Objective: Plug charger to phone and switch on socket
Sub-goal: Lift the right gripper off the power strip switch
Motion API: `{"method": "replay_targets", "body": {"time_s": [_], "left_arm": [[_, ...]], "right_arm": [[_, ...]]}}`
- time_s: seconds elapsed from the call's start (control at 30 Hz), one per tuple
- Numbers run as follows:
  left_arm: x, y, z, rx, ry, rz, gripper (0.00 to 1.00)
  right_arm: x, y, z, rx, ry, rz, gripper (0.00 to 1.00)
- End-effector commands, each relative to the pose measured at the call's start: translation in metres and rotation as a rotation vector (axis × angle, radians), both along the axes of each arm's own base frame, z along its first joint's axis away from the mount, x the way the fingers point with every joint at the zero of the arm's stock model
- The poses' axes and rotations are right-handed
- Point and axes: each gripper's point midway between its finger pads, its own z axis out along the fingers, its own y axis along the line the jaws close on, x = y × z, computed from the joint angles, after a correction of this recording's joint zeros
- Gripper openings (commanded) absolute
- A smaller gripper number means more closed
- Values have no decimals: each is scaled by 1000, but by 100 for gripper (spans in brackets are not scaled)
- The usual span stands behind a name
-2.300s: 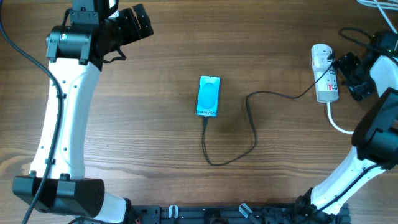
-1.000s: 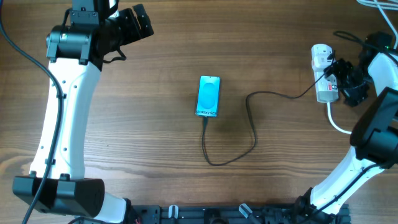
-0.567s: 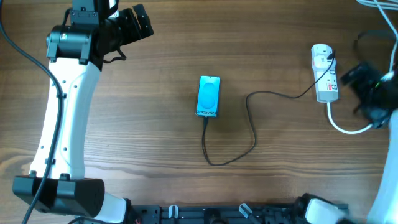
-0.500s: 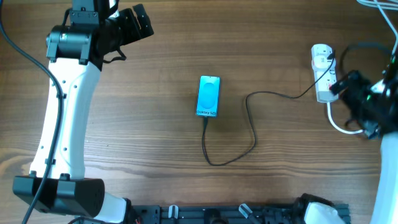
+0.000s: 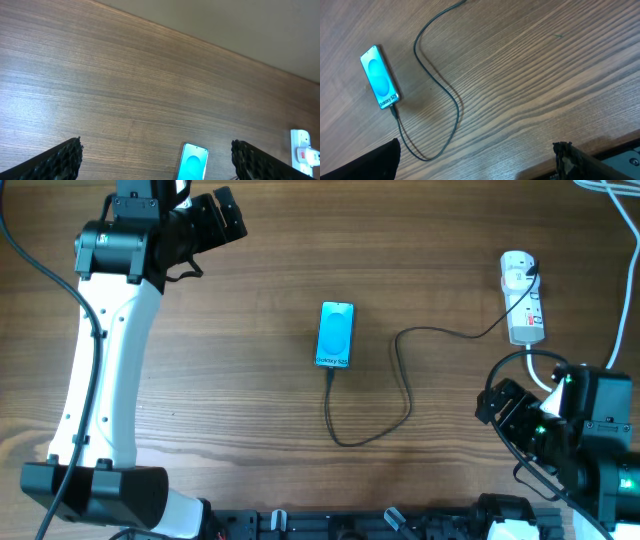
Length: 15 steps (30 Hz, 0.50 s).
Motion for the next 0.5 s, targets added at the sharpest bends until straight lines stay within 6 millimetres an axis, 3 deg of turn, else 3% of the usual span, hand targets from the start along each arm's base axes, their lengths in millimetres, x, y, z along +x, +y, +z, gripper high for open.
{"method": "replay_targets", "body": {"time_s": [0.0, 0.47], "left_arm": [[2, 4, -4, 15, 7, 9, 100], [1, 4, -4, 14, 7, 9, 100]], "right_arm": [[2, 4, -3, 22, 13, 12, 100], [5, -2, -8, -15, 43, 6, 100]]}}
